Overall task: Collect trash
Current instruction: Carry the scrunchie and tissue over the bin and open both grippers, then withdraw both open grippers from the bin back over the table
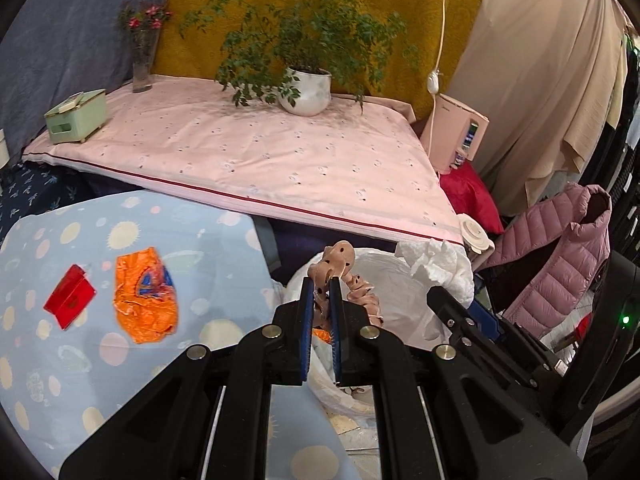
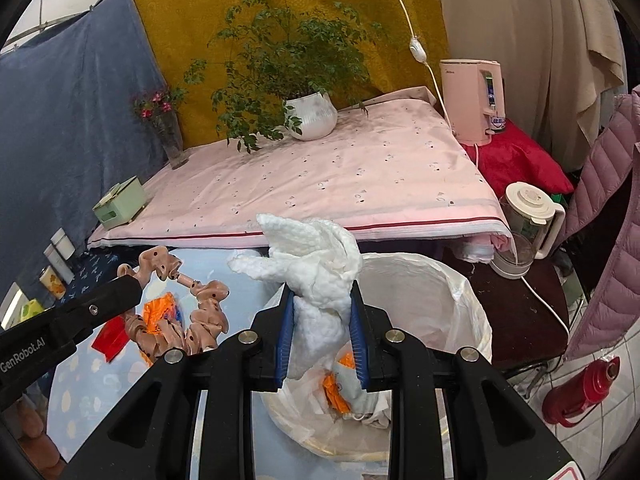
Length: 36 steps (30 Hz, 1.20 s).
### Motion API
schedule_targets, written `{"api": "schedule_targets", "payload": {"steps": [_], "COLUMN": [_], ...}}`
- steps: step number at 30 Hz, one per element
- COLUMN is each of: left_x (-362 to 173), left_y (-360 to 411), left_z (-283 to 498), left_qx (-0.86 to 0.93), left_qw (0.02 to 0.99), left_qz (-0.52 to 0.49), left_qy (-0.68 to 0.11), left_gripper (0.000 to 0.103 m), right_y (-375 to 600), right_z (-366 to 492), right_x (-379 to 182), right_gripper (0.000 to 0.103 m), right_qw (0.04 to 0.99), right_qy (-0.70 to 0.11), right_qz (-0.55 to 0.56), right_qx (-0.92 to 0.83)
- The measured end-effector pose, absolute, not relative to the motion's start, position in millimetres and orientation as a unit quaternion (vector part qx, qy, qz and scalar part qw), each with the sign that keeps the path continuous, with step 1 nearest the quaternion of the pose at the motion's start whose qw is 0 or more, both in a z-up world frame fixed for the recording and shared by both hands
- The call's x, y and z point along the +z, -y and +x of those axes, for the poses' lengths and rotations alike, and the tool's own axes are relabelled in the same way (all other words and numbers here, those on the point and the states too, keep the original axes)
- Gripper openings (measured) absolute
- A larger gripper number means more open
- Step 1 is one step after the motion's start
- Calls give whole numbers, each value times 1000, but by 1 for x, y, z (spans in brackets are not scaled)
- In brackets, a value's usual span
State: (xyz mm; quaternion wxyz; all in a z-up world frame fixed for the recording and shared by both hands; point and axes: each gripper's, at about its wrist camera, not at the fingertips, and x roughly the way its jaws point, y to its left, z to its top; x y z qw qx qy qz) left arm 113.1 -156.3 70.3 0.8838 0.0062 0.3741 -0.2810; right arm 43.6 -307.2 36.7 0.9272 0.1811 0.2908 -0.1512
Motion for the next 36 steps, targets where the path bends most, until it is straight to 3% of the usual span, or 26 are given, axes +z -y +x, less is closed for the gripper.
{"api": "schedule_targets", "payload": {"steps": [11,13,15,17,36], "left_x": [52,49,47,46,46], "left_y": [198,201,202,201,177], "left_z": [116,118,119,118,118], "left_qx": [-294,-296,-287,-275,-253], "left_qw": [873,870,873,880,887], "left_qz": [26,21,16,15,12], "left_qy": [-389,-393,-395,-387,-385], "left_gripper": [11,19,48,58,58], "right_y": [337,339,340,342,327], "right_z": [41,41,40,40,39], "right_x": [15,12,10,8,12], "right_gripper": [28,30,38,43,55], "right_qw": [916,915,914,914,917], "right_qy": [-306,-306,-305,-304,-300], "right_qz": [196,195,194,193,190], "right_qx": [-168,-177,-181,-187,-179]}}
